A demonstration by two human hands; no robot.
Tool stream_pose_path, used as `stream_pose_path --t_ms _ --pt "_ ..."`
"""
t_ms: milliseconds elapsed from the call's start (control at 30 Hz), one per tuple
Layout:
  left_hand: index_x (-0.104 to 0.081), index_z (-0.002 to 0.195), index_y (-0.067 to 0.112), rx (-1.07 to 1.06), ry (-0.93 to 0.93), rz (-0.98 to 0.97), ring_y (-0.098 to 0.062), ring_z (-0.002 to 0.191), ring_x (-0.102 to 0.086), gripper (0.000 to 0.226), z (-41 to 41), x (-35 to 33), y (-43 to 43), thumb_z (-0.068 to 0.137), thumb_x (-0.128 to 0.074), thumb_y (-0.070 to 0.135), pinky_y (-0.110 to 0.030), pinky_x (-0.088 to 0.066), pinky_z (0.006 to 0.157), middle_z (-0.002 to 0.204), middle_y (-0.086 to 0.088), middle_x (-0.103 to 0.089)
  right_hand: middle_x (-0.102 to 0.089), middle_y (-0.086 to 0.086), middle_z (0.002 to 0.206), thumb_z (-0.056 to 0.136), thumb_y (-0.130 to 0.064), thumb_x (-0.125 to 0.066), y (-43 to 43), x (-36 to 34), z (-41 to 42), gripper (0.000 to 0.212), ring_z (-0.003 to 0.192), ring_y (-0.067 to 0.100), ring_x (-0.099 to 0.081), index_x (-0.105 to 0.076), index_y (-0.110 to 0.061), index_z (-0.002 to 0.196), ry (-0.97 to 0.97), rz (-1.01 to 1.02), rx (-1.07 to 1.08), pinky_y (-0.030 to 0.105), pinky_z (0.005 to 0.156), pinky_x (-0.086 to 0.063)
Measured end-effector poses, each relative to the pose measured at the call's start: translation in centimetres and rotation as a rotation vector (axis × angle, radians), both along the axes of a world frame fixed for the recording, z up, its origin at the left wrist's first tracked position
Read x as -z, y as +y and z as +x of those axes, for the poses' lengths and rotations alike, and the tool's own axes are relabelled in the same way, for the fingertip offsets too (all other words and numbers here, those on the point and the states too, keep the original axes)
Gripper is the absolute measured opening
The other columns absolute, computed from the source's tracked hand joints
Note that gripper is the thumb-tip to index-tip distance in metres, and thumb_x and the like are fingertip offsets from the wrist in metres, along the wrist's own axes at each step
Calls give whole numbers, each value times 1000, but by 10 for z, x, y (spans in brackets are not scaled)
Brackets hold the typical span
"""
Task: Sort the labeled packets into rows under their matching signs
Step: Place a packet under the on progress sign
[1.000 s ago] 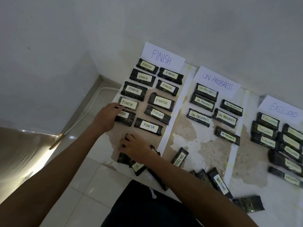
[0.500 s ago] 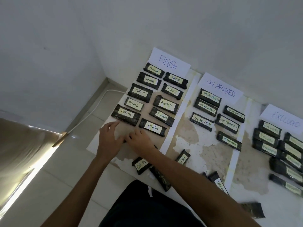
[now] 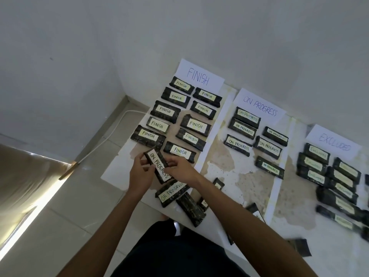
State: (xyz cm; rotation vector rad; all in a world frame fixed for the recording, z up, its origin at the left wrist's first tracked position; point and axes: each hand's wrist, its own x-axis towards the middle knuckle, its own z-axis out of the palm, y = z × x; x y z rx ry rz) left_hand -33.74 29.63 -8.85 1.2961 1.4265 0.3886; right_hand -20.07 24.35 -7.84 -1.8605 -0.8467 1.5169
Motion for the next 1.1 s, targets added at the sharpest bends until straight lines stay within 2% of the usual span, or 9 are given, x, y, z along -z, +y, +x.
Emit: stream_pose_path --t_ms 67,133,267,400,500,633,733,833,1100 --pt "-42 129 12 -20 -49 -72 -23 96 -60 43 3 2 -1 89 -56 7 -36 -53 79 114 -14 -60 -62 7 107 88 -8 -60 -7 -4 2 37 95 18 -58 -57 -10 125 -37 17 22 17 71 -49" --pt "-47 120 10 -30 -96 -126 -25 96 -62 33 8 1 -3 89 -56 5 -35 -54 76 111 -15 -61 -55 3 107 86 -16 -64 -15 -7 4 46 93 15 -54 -51 -13 129 -223 70 5 8 64 -43" --pt "-51 106 8 -9 -170 -187 -21 85 -65 22 29 -3 -13 86 -56 0 -31 -57 66 102 -13 -63 -53 7 116 75 -29 -71 -36 -2 8 59 104 22 -53 -50 -14 128 -683 209 -114 34 84 -50" --pt "-54 107 6 69 -184 -198 -23 85 -67 24 60 -1 -27 84 -60 2 -35 -58 68 101 -13 -65 -58 15 111 75 -29 -69 -58 -2 29 59 96 35 -55 -53 -8 126 -950 218 -148 44 77 -51" --pt "-54 107 5 163 -175 -185 -18 78 -67 22 90 0 -38 86 -60 3 -30 -57 64 99 -13 -64 -60 16 109 74 -26 -68 -72 -2 52 57 93 36 -55 -53 -8 127 -991 154 -111 44 76 -50" --pt "-47 125 15 294 -120 -137 -15 90 -61 41 131 5 -48 87 -60 10 -31 -54 75 108 -3 -61 -58 14 114 77 -20 -66 -90 3 100 52 97 34 -52 -53 -10 125 -1016 37 -61 44 81 -48" --pt "-40 133 17 455 -25 -80 -13 95 -56 48 152 14 -51 89 -58 16 -17 -47 63 114 -1 -56 -56 13 120 79 -15 -63 -101 15 136 49 104 34 -50 -51 -11 126 -1048 -56 -93 43 83 -47" --pt "-40 133 11 594 39 -32 -23 104 -55 51 163 26 -54 86 -59 10 -31 -49 78 121 -9 -54 -55 13 124 80 -11 -61 -109 30 159 47 109 34 -49 -51 -10 126 -1036 -108 -152 43 87 -46" --pt "-52 122 5 747 99 60 -20 95 -56 38 155 37 -61 85 -57 6 -25 -42 78 105 -13 -59 -52 14 124 77 -9 -62 -116 42 164 53 110 35 -49 -51 -12 129 -992 -84 -155 44 89 -43"
